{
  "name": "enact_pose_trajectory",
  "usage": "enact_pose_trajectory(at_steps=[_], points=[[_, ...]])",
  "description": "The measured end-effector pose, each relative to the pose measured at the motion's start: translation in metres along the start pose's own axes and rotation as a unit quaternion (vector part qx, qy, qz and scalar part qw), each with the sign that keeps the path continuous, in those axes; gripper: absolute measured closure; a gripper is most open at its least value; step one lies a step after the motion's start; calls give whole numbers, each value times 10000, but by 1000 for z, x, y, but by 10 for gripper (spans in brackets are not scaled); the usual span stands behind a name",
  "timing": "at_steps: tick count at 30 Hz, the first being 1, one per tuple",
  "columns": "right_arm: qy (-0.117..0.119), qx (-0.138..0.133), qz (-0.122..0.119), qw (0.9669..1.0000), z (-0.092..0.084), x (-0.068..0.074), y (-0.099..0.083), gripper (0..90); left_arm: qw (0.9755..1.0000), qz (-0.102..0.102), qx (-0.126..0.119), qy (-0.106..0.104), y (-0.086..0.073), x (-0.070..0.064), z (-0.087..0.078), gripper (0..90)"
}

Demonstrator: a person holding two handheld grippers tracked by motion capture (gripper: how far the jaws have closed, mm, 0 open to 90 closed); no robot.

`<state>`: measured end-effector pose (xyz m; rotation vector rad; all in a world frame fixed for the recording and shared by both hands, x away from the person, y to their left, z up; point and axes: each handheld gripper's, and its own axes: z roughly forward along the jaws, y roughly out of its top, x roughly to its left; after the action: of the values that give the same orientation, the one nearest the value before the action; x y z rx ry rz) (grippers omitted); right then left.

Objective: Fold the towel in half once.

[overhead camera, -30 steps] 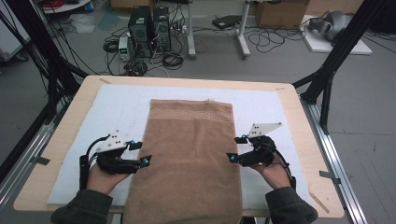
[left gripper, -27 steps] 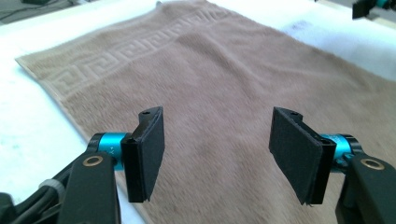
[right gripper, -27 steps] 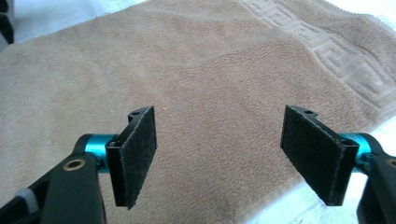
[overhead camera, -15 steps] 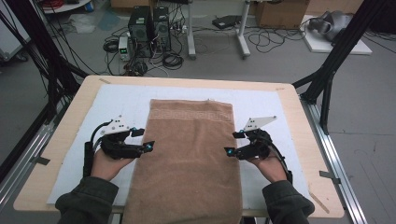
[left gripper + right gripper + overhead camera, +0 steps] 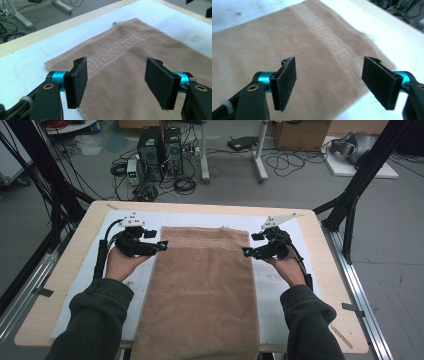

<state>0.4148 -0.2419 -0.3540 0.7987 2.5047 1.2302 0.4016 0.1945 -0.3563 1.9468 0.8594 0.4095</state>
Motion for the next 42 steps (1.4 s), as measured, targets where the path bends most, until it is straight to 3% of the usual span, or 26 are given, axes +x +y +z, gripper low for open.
enact_pose_trajectory(at_steps=[2, 6, 11, 14, 15, 17, 20, 22, 27, 29, 31, 33, 36, 39, 42], points=[[-62, 67, 73, 9999, 10, -10, -5, 304, 9999, -105, 43, -10, -5, 9, 10, 370], [-132, 230, 276, 9993, 29, -24, -15, 345, 9986, -251, 460, -21, -20, 24, 36, 392], [-335, 456, 381, 9977, 51, -36, -26, 392, 9958, -239, 832, 301, -34, 32, 58, 438], [-447, 557, 415, 9966, 59, -42, -31, 422, 9943, -330, 946, 370, -40, 36, 67, 470], [-401, 590, 537, 9960, 63, -44, -35, 435, 9936, -341, 1010, 370, -42, 36, 69, 494], [-423, 684, 595, 9950, 69, -46, -39, 450, 9916, -282, 1209, 366, -46, 36, 75, 546], [-421, 842, 623, 9936, 78, -45, -44, 465, 9919, -133, 1142, 532, -50, 32, 76, 599], [-568, 744, 621, 9937, 79, -43, -46, 532, 9916, -195, 1143, 574, -50, 33, 75, 642], [-275, 702, 699, 9947, 79, -40, -46, 780, 9913, -220, 1209, 463, -48, 31, 74, 821], [-245, 783, 684, 9943, 78, -38, -43, 810, 9910, -269, 1239, 434, -47, 31, 71, 850], [-286, 814, 570, 9946, 75, -36, -39, 822, 9916, -330, 1163, 469, -44, 32, 66, 856], [-311, 698, 624, 9951, 68, -37, -33, 828, 9941, -484, 826, 507, -38, 35, 57, 860], [-376, 507, 622, 9961, 55, -38, -18, 834, 9955, -607, 443, 576, -24, 38, 43, 862], [-311, 358, 540, 9974, 41, -40, 3, 840, 9959, -586, 107, 685, -1, 41, 29, 865], [-432, 112, 413, 9982, 23, -42, 28, 840, 9956, -457, -197, 793, 27, 43, 14, 865]])
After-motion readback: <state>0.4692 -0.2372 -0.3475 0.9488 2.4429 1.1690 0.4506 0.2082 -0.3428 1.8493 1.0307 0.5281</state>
